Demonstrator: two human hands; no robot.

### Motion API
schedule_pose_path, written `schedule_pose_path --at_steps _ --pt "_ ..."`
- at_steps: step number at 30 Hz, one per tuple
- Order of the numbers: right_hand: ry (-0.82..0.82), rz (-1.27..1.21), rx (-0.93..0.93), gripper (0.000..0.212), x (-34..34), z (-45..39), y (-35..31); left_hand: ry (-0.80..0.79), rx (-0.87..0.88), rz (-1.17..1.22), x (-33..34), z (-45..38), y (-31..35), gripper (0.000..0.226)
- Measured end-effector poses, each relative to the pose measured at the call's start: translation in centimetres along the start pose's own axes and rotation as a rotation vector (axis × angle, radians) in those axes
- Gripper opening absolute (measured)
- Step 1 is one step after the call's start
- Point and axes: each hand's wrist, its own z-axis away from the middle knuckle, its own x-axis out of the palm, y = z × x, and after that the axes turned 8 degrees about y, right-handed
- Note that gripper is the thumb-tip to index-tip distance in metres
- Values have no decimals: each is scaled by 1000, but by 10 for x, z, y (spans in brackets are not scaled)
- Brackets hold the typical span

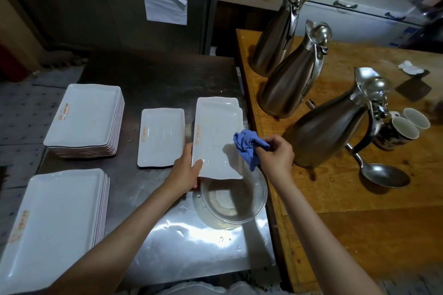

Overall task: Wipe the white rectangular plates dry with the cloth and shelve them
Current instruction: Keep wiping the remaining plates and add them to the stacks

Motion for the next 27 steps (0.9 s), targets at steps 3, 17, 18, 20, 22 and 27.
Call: schedule_pose_path --at_steps 3,17,18,20,22,27 --pt "-2 3 -3 18 -1 1 1 -3 20 -22 1 4 3 43" --pt "8 -7 11 19 -6 2 11 77 137 -226 6 9 6 41" --pt "7 -11 12 18 -6 2 11 87 152 -240 6 10 8 42" --pt "8 -14 13 19 -7 3 12 104 182 -275 6 11 10 42" --pt "10 -16 7 19 -8 4 12 114 210 -319 5 11 12 43" --pt "1 -17 5 18 -10 6 13 107 307 -431 0 14 18 50"
